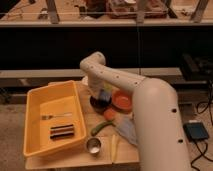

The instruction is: Wipe purple bowl with sponge

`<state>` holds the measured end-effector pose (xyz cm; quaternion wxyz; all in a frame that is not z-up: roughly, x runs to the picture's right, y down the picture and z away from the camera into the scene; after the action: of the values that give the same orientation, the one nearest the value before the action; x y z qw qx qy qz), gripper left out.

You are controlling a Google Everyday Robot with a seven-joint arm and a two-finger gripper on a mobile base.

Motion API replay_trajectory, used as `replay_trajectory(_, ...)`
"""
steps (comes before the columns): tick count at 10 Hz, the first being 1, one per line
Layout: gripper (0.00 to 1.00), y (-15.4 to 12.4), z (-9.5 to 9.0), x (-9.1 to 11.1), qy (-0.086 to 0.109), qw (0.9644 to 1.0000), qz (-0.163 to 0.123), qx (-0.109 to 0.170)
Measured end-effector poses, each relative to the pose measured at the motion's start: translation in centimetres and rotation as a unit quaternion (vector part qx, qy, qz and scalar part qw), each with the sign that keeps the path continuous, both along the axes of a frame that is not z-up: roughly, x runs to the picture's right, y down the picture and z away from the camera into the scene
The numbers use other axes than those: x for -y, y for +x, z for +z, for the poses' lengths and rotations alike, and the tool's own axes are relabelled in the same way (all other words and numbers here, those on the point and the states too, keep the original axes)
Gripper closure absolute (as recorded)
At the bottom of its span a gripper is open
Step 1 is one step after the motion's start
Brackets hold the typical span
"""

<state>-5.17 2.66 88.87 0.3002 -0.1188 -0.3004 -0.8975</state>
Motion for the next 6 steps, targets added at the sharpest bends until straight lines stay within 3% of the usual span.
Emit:
replay_trajectory(3, 1.0, -1.7, -0.4, -0.8, -0.002, 0.9998, -0.018, 0.014)
replay_trajectory(6, 1.0, -2.0, -2.3, -2.9, -0.007, 0.9991, -0.025, 0.034)
